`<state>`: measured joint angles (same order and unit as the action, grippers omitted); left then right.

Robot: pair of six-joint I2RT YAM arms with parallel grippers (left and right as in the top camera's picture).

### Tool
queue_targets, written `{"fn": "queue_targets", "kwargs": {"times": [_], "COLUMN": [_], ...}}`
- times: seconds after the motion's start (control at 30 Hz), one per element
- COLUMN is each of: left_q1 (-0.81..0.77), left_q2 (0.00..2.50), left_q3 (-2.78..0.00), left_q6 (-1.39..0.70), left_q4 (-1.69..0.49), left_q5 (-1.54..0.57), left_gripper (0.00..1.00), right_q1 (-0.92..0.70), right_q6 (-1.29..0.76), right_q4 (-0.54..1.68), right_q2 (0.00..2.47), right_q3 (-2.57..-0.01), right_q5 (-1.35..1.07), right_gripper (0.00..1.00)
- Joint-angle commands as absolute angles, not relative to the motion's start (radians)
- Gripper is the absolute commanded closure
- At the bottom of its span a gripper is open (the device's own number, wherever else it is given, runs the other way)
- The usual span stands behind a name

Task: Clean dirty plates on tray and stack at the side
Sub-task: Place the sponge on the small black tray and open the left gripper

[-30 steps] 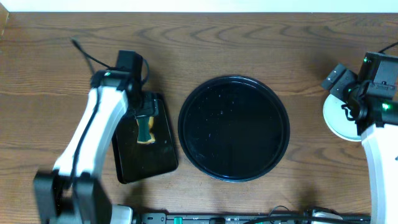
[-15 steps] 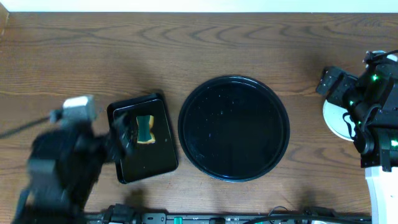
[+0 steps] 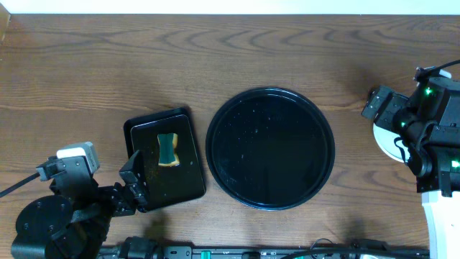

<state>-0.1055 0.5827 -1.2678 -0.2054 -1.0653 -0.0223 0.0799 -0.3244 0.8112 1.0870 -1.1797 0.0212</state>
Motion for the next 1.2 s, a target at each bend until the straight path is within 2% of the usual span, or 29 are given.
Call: {"fn": "queue_targets", "kwargs": {"times": [0.0,0.9,1.17], "left_q1": [-0.103,-0.103,-0.103], "left_q2": [0.587,0.587,0.586], "left_q3": [-1.274,-1.274,-1.271], "left_q6": [-0.196,-0.191,-0.025], "left_q4": [-1.06,-1.063,-0.674], "left_q5": [-0.014,0.019,0.035], "left_gripper": [0.1,0.1,0.1], "right_q1": [0.072,0.072,0.072], "right_q6": [-0.309,-0.309,-0.309], "right_q4": [0.813,0.834,0.835], "right_q2": [1.086,1.086,1.086], "right_q3": [-1.198,-1.198,-1.198], "right_q5": [0.021,0.021,0.021], "right_gripper": [0.01,0.01,0.01]}}
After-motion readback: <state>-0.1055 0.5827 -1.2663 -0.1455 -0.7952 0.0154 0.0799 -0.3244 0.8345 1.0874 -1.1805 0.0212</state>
